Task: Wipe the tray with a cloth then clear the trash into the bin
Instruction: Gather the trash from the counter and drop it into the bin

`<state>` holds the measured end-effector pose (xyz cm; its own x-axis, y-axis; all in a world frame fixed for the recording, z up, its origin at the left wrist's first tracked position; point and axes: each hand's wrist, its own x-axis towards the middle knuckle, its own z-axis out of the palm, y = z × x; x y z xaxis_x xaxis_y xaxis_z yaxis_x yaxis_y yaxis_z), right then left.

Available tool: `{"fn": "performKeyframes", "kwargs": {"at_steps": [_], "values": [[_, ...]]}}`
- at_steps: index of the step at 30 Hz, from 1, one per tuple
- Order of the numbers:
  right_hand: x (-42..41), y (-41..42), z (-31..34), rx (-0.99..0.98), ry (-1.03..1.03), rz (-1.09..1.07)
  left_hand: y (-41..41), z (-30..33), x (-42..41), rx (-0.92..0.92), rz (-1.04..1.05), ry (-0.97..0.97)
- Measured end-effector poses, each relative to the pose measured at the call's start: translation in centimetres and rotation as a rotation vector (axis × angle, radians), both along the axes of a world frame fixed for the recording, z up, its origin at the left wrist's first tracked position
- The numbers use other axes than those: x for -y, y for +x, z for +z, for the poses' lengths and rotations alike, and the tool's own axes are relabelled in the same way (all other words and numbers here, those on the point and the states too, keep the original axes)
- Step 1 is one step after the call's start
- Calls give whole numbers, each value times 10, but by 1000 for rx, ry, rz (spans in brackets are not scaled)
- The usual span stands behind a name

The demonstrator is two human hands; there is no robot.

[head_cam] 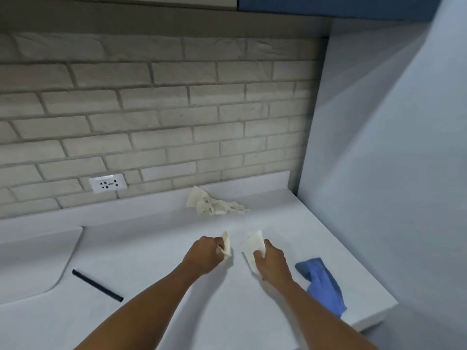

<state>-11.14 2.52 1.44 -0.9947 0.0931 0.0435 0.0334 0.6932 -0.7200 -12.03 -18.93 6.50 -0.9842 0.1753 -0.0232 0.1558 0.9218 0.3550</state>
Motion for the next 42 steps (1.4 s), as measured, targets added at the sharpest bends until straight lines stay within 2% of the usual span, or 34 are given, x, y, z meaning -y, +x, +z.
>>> {"fn": "performKeyframes", "kwargs": {"at_steps": [5, 10, 16, 19, 22, 28, 31, 42], "values": [[-16, 63, -6, -24, 84, -132, 53, -1, -31, -26, -146, 118], [-55, 139, -21, -85, -154, -366, 110, -13, -91, -95, -356, 177], [-116, 236, -39, -73, -208, -525, 167, -42, -186, -46, -559, 275], [-142, 273, -57, -53, -178, -575, 189, -70, -221, -36, -664, 254], [-169, 298, -81, 23, -117, -632, 209, -108, -252, -31, -775, 148], [-203, 316, -142, 351, 31, -686, 228, -173, -282, 184, -673, 17], [-214, 323, -182, 468, 12, -665, 236, -219, -286, 296, -591, -54], [-230, 336, -416, 708, -85, -699, 248, -476, -303, 549, -497, -211]]}}
